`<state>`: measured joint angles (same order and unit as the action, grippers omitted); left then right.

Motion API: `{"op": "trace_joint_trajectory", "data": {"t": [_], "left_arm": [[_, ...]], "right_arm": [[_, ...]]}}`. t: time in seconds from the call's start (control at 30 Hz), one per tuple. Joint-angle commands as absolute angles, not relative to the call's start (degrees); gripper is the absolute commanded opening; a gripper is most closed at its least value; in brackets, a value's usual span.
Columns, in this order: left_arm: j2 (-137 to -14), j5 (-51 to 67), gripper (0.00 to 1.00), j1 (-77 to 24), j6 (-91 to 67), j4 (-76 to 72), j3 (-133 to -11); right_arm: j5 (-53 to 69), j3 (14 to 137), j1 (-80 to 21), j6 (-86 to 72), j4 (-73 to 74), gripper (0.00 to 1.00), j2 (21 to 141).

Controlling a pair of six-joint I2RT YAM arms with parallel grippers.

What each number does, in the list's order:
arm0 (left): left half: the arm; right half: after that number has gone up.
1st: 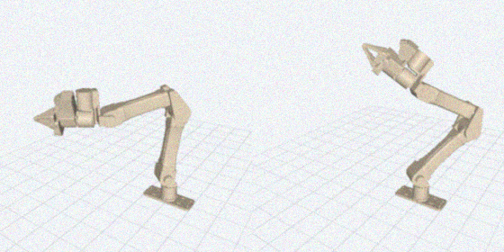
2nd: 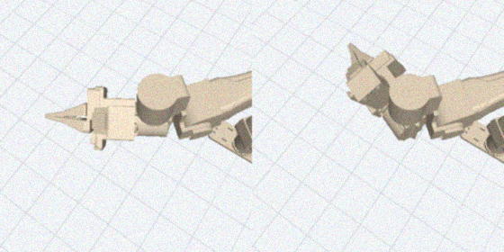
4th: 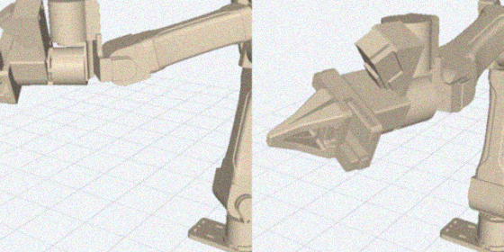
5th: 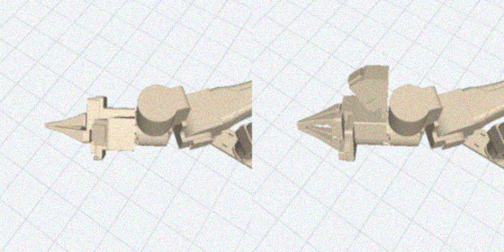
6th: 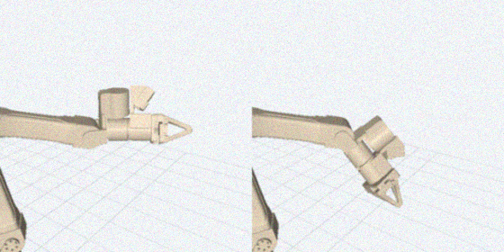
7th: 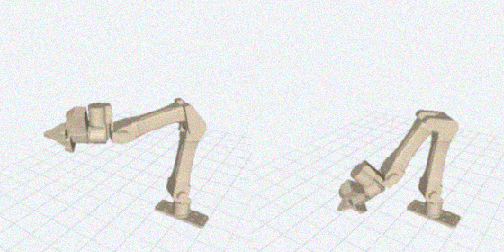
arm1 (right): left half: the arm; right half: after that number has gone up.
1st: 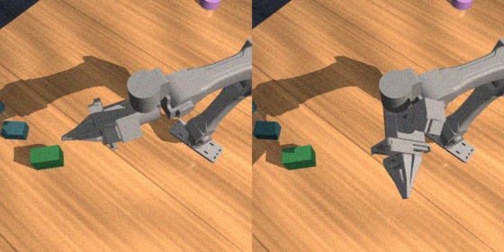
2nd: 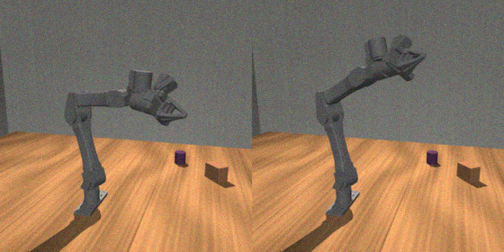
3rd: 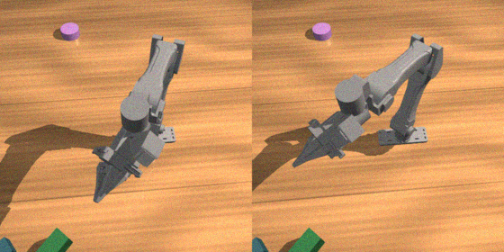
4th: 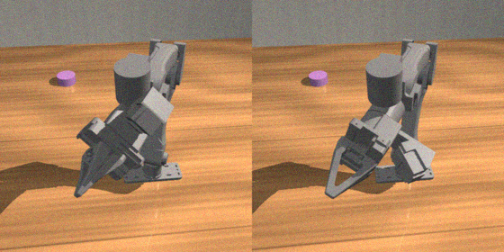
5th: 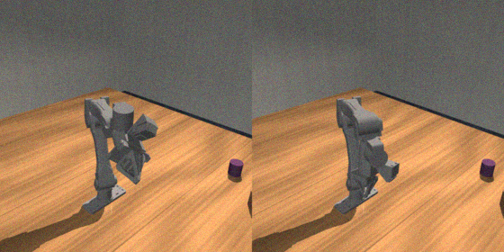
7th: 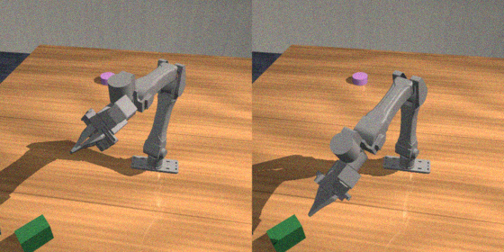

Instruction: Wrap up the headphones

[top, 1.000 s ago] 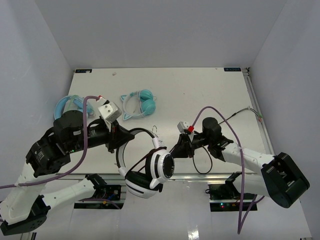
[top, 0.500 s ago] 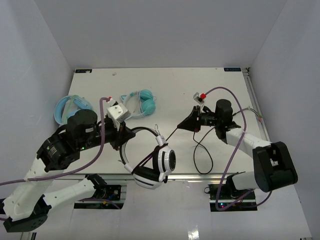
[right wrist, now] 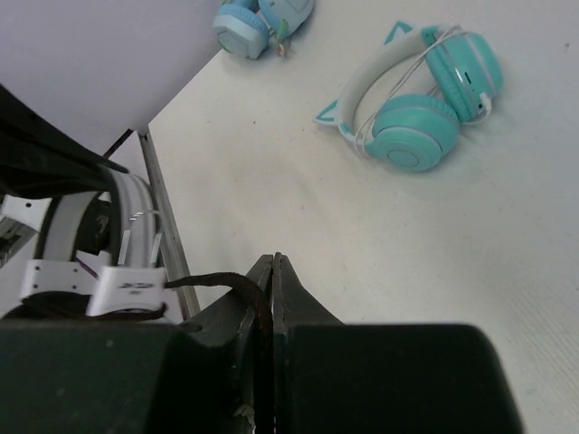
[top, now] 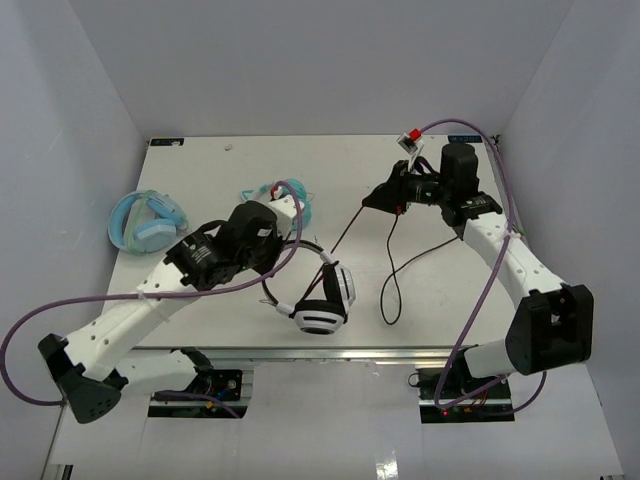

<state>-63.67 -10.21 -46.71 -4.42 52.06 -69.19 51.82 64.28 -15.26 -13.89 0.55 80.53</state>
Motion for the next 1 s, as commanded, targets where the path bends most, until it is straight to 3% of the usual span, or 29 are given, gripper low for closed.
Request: {"op": "trace_joint_trajectory", "data": {"t": [0.0,0.2,0.53,0.97], "left_arm": [[-68.9,-22.5,0.0,-47.8,-7.5,51.9,-71.2],[-76.5,-30.8,0.0,-49.0,-12.3,51.2,-73.7],[-77.3,-46.5,0.0,-48.8,-28.6,52.5,-76.1],[-74.6,-45.2,0.0,-45.8,-37.1,48.5,-74.0]], "right_arm": [[42.6,66.4,-19.0,-11.1,8.1,0.08,74.4],[38.2,64.1,-28.1,-10.4,9.1,0.08,70.8],[29.2,58.1,-39.8,-13.0,6.6,0.08,66.3],[23.7,49.0,-52.8,-18.2,-4.7,0.08,64.6]]}}
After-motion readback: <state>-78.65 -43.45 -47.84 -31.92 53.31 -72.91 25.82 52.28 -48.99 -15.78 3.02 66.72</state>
